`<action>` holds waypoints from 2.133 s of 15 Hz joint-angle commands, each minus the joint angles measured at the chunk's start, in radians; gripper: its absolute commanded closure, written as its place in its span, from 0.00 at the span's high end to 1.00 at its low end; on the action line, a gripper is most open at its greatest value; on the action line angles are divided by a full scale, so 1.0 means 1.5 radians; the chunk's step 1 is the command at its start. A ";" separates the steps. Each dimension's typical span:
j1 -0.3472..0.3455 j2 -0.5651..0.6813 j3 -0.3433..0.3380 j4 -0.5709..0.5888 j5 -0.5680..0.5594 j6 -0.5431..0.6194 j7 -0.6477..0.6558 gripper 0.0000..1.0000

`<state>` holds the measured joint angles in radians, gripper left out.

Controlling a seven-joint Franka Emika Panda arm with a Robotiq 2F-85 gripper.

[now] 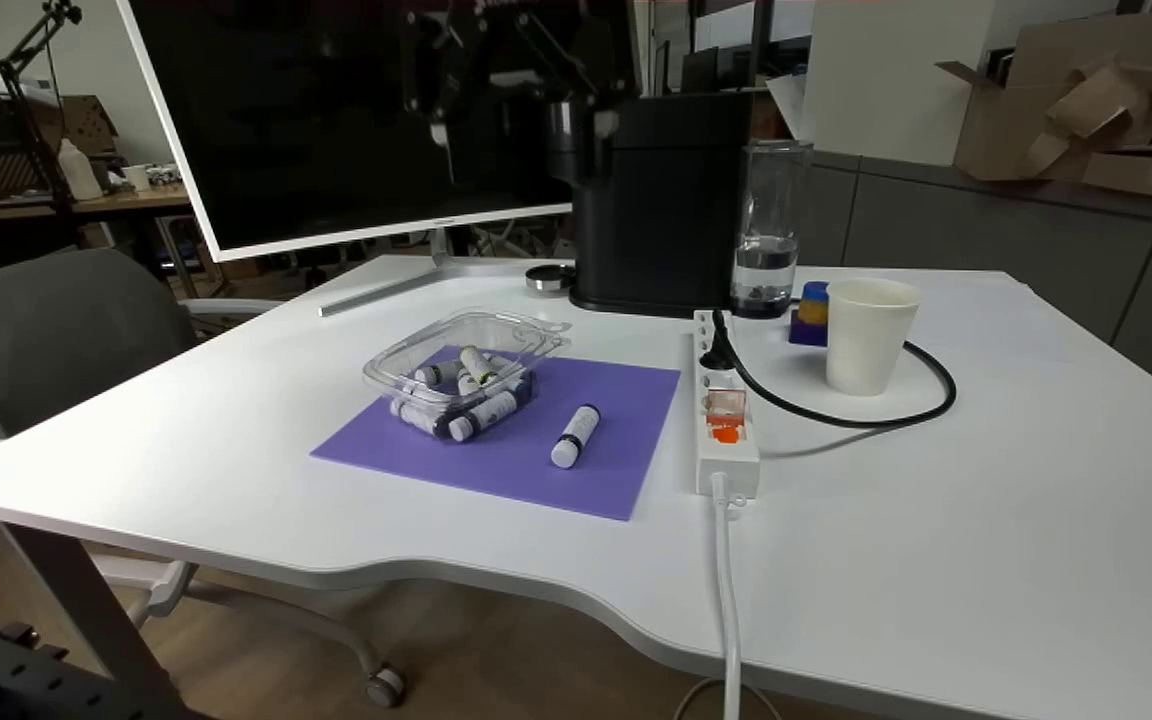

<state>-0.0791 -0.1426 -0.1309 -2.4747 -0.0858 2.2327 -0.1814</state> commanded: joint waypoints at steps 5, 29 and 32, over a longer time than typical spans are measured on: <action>-0.008 0.060 0.007 0.020 -0.008 0.024 0.007 1.00; -0.032 0.473 0.096 0.324 0.093 0.108 -0.005 1.00; -0.045 0.480 0.110 0.341 0.122 0.087 -0.034 1.00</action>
<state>-0.1135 0.5587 0.0063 -2.0136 0.0605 2.4118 -0.1885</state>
